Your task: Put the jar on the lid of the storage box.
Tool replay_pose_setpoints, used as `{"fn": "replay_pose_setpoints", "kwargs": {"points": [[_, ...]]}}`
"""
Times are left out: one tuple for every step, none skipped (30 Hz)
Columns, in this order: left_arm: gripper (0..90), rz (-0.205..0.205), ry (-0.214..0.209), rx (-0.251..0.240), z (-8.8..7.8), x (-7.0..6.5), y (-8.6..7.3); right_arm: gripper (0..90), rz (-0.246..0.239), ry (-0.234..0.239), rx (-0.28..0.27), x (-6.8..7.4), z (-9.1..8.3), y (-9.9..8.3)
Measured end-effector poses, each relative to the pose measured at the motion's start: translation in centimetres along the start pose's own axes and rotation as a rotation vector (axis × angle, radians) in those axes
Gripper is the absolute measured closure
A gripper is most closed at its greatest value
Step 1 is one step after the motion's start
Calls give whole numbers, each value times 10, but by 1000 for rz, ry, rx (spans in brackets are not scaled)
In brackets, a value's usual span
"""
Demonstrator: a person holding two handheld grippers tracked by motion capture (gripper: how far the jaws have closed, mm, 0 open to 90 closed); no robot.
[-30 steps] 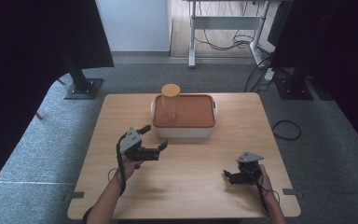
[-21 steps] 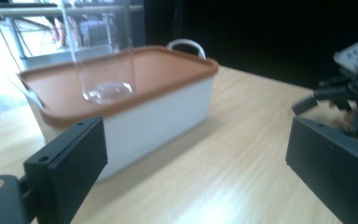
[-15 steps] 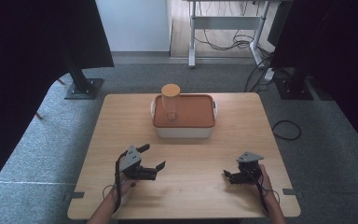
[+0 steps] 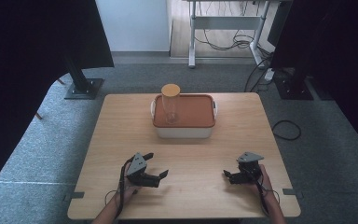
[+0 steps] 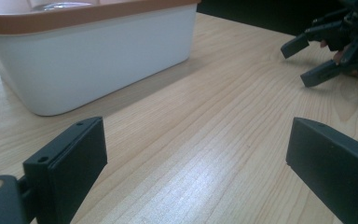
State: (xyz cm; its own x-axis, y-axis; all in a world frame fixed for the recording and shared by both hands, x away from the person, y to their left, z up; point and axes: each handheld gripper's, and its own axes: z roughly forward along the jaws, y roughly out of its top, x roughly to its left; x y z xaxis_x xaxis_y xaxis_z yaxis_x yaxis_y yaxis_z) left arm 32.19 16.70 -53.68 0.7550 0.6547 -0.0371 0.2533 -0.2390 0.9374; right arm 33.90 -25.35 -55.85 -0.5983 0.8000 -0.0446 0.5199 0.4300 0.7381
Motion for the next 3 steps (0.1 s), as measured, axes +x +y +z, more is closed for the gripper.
{"fn": "replay_pose_setpoints", "kwargs": {"points": [[46, -9, 2, -4, -1, 0, 0, 66, -2, -2, 0, 0, 0, 0], [46, -17, 0, -8, -1, -1, 1, 65, -2, -3, 0, 0, 0, 0], [46, -20, -2, -12, -1, -1, 1, 65, 0, -2, 0, 0, 0, 0]]}}
